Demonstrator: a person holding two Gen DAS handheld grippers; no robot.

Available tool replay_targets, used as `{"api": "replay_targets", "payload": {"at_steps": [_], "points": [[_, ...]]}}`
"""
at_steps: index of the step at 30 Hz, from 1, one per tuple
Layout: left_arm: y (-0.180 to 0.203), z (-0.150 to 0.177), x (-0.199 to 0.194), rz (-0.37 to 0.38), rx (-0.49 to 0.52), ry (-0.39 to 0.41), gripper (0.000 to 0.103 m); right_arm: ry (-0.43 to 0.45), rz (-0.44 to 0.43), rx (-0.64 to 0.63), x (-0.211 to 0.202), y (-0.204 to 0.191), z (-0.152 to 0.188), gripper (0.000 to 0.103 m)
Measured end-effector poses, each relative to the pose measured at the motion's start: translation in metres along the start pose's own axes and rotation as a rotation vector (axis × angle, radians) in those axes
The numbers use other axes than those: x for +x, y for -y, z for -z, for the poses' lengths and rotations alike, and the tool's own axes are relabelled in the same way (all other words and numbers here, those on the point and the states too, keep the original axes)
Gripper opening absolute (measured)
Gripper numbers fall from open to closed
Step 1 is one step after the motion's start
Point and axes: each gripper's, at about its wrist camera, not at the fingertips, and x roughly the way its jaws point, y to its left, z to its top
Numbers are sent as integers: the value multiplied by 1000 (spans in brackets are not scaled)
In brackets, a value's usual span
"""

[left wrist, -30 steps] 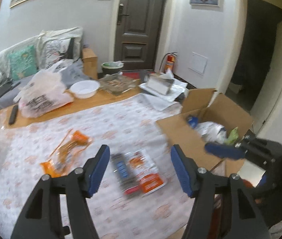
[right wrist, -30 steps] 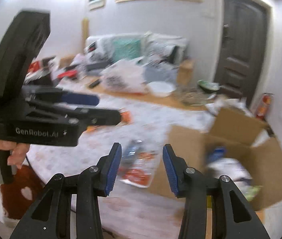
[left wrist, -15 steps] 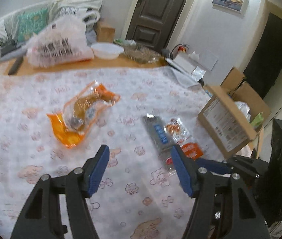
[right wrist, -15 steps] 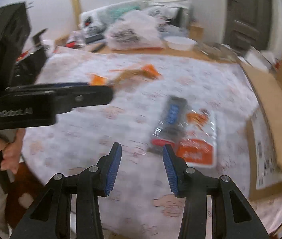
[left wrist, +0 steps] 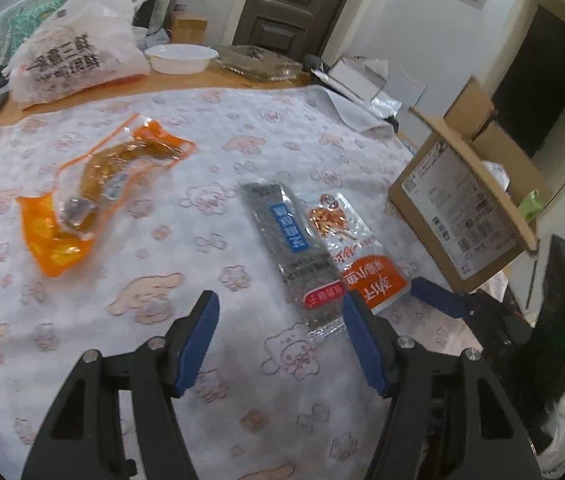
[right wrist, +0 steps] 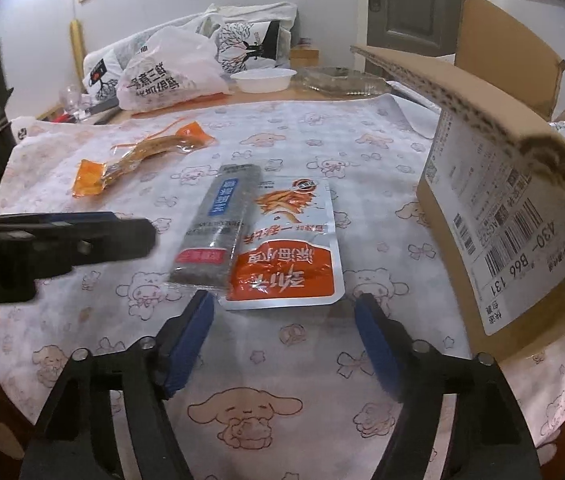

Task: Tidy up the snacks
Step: 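Grasp the grey seaweed pack with the left gripper while the right grasps the spicy strip bag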

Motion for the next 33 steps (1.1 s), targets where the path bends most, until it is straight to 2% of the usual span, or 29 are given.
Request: {"api": "replay_targets", "payload": {"at_steps": [4, 10, 11, 12, 13, 14, 17, 18, 21, 26, 28, 30, 31, 33], "points": [[9, -7, 19, -5, -2, -16, 61, 6, 0, -10, 2, 2, -1, 78], [18, -20, 37, -74, 18, 14, 61, 16, 3, -29, 9, 2, -6, 79], [19, -21, 38, -86, 24, 17, 55, 17, 3, -30, 10, 3, -7, 79], [21, -21, 40, -104, 34, 18, 49, 19, 2, -33, 11, 2, -7, 73], [22, -22, 41, -115, 46, 19, 34, 25, -1, -38, 10, 2, -7, 69], [21, -22, 41, -107, 48, 18, 31, 29, -12, -46, 9, 1, -8, 60], [13, -21, 38, -101, 34, 18, 24, 22, -11, -41, 8, 3, -9, 53], [10, -19, 36, -103, 32, 17, 22, 20, -13, -37, 7, 5, -9, 48], [4, -12, 27, -129, 44, 27, 21, 12, -31, -37, 3, 8, -9, 41], [-6, -8, 19, -110, -3, 25, 24, 4, -38, -42, -1, 6, -5, 39], [-5, -9, 19, -96, -9, 24, 32, 1, -28, -42, -2, 4, -4, 43], [-4, -11, 17, -95, -8, 33, 35, 1, -31, -47, -3, 2, -4, 74], [-4, -12, 16, -93, -9, 37, 36, 9, -43, -57, -3, -1, -4, 78], [-7, -13, 12, -87, -20, 48, 38, 0, -39, -86, 1, -9, -5, 78]]}}
